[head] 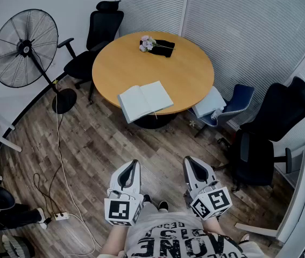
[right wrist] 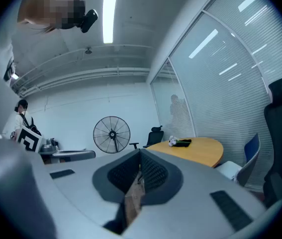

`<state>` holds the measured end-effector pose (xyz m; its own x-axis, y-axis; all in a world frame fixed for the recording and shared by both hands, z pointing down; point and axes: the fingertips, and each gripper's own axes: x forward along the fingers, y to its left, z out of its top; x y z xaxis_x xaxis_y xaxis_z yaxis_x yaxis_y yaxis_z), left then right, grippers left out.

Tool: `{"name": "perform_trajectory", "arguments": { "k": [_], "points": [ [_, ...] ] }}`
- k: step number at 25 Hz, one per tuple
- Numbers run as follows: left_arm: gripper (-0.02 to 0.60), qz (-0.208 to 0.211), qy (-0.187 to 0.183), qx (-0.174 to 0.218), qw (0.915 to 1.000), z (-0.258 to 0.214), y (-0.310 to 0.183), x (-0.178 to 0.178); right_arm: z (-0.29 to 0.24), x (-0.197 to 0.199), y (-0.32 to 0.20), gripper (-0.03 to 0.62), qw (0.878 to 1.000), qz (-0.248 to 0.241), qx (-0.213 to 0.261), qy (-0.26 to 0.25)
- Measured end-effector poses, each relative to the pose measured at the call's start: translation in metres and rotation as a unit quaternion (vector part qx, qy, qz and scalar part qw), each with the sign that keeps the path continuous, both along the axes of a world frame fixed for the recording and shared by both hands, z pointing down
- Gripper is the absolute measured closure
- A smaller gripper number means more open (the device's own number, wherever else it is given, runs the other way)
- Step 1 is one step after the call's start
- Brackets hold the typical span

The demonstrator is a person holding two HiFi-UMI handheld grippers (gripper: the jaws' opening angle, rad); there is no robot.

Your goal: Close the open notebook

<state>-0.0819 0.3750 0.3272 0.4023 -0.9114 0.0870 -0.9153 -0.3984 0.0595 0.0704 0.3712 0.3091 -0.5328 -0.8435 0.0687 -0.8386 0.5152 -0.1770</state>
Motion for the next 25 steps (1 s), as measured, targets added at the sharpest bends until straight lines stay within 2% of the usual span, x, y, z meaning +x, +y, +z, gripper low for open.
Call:
{"name": "perform_trajectory", "arguments": {
  "k": [6, 15, 25],
  "points": [
    [0.569, 0.001, 0.024, 0.014, 0.9996, 0.001, 0.03, 0.037, 0.002, 0.018, 0.023, 0.582, 1.0, -0.008, 0.011, 0.004],
    [0.569, 0.021, 0.005, 0.04, 0.9989, -0.02, 0.038, 0.045, -0.012, 0.012, 0.035, 0.582, 1.0, -0.014, 0.025, 0.003],
    [0.569, 0.022, 0.001, 0.027, 0.9994, -0.018, 0.051, 0.058, -0.01, 0.017, 0.049, 0.582, 0.999, -0.035, 0.023, -0.002]
  ]
}}
